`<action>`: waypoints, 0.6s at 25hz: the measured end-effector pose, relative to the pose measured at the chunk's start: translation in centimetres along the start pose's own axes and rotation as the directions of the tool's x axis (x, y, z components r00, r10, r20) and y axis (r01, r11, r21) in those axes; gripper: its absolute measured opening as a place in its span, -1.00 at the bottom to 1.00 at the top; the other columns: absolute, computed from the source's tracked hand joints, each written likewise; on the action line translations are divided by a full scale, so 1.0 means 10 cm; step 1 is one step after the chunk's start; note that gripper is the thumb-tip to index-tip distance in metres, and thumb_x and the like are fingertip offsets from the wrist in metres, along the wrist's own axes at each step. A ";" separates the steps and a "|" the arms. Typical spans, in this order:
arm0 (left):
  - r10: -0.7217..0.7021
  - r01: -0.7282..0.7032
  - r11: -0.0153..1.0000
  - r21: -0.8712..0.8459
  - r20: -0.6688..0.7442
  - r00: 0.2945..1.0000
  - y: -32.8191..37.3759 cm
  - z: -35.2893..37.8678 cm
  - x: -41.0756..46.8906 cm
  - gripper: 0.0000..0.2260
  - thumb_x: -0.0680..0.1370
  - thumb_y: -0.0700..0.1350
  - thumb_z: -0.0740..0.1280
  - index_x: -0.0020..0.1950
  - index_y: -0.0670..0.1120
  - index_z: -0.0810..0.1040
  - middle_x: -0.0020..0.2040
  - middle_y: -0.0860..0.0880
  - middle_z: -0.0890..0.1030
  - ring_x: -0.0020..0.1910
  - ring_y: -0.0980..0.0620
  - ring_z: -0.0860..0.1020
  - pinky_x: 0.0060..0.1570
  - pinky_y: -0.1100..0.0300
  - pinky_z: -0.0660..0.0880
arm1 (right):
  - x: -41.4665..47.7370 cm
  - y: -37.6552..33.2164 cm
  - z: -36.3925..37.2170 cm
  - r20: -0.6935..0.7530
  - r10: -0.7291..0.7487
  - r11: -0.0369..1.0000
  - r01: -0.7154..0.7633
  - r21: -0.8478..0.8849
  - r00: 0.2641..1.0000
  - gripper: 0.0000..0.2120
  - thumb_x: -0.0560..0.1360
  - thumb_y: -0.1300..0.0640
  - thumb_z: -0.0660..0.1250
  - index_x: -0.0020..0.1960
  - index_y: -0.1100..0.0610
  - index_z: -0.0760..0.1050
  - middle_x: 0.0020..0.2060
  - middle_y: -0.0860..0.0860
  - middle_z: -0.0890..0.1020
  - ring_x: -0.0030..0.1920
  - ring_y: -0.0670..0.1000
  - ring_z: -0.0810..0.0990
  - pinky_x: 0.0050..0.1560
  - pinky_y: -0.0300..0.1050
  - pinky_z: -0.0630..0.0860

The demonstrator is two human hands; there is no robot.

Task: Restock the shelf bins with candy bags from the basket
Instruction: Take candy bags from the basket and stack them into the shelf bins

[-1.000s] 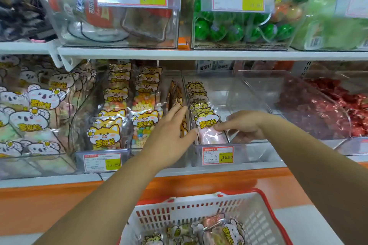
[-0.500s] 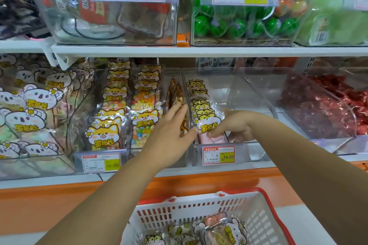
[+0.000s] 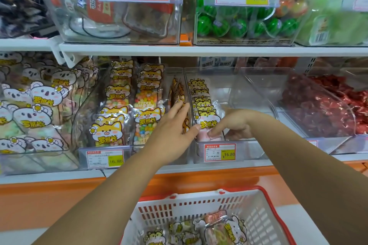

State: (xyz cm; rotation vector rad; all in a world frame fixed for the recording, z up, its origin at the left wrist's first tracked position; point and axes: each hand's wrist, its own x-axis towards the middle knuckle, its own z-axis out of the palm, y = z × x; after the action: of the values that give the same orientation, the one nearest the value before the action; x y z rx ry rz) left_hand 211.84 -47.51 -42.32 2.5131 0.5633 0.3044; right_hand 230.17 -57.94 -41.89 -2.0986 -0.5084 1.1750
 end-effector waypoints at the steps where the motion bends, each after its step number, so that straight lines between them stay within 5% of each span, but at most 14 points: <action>1: 0.005 -0.005 1.000 -0.021 -0.004 1.000 0.00 0.00 -0.01 -0.38 0.61 0.20 0.15 0.60 0.10 -0.03 0.59 0.21 -0.11 0.56 0.11 -0.05 0.51 0.05 0.03 | -0.07 -0.02 0.00 -0.042 -0.017 1.000 0.018 0.001 0.999 -0.27 0.30 0.24 0.58 0.41 0.16 0.37 0.35 0.10 0.48 0.25 0.17 0.53 0.25 0.04 0.50; 4: 0.023 -0.027 0.997 -0.075 -0.059 0.998 0.01 -0.02 -0.07 -0.37 0.59 0.17 0.21 0.59 0.07 0.06 0.59 0.17 -0.02 0.56 0.10 0.00 0.51 0.08 0.04 | -0.37 0.01 0.02 -0.331 -0.175 0.983 0.183 -0.008 0.927 -0.01 0.34 0.13 0.56 0.57 0.03 0.02 0.49 0.07 0.26 0.36 0.18 0.40 0.32 0.04 0.42; 6: 0.058 -0.078 0.992 -0.095 -0.197 0.979 0.05 -0.03 -0.20 -0.42 0.58 0.14 0.27 0.56 0.03 0.21 0.56 0.09 0.16 0.53 0.08 0.11 0.49 0.11 0.09 | -0.61 0.11 0.10 -0.529 -0.306 0.930 0.368 0.013 0.792 -0.25 0.44 0.12 0.47 0.52 0.03 0.18 0.42 0.05 0.39 0.34 0.09 0.43 0.33 -0.01 0.40; 9: 0.157 -0.225 0.966 -0.126 -0.404 0.901 0.13 0.03 -0.58 -0.60 0.55 0.04 0.26 0.37 -0.01 0.49 0.32 0.08 0.44 0.33 0.07 0.37 0.36 0.14 0.32 | -1.01 0.46 0.39 -0.687 -0.367 0.770 0.619 0.154 0.627 -0.70 0.52 0.23 0.32 0.22 0.01 0.47 0.02 0.04 0.61 -0.04 0.03 0.62 0.03 -0.07 0.57; 12: 0.122 -0.224 0.952 -0.210 -0.411 0.904 0.05 0.32 -1.04 -0.73 0.55 -0.09 0.26 0.24 0.00 0.56 0.12 0.14 0.47 0.13 0.13 0.47 0.14 0.25 0.41 | -1.18 0.93 0.75 -0.623 -0.310 0.745 0.590 0.310 0.718 -0.80 0.52 0.28 0.30 0.07 0.04 0.54 -0.20 0.04 0.62 -0.25 -0.02 0.61 -0.22 -0.14 0.56; 15: -0.117 0.018 0.919 -0.393 -0.230 0.966 -0.25 0.87 -1.47 -0.75 0.60 -0.16 0.28 0.25 0.04 0.54 0.15 0.12 0.46 0.10 0.15 0.50 0.06 0.25 0.45 | -0.99 1.42 1.22 -0.392 -0.174 0.877 0.323 0.356 0.903 -0.84 0.53 0.25 0.32 0.08 0.08 0.54 -0.16 0.10 0.62 -0.22 0.03 0.61 -0.17 -0.09 0.57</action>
State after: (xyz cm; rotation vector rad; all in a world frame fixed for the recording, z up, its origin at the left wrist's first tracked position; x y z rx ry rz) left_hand 200.85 -56.20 -52.38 2.0786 0.6179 0.6469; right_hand 214.79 -69.57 -50.63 -1.7512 -0.3179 0.6631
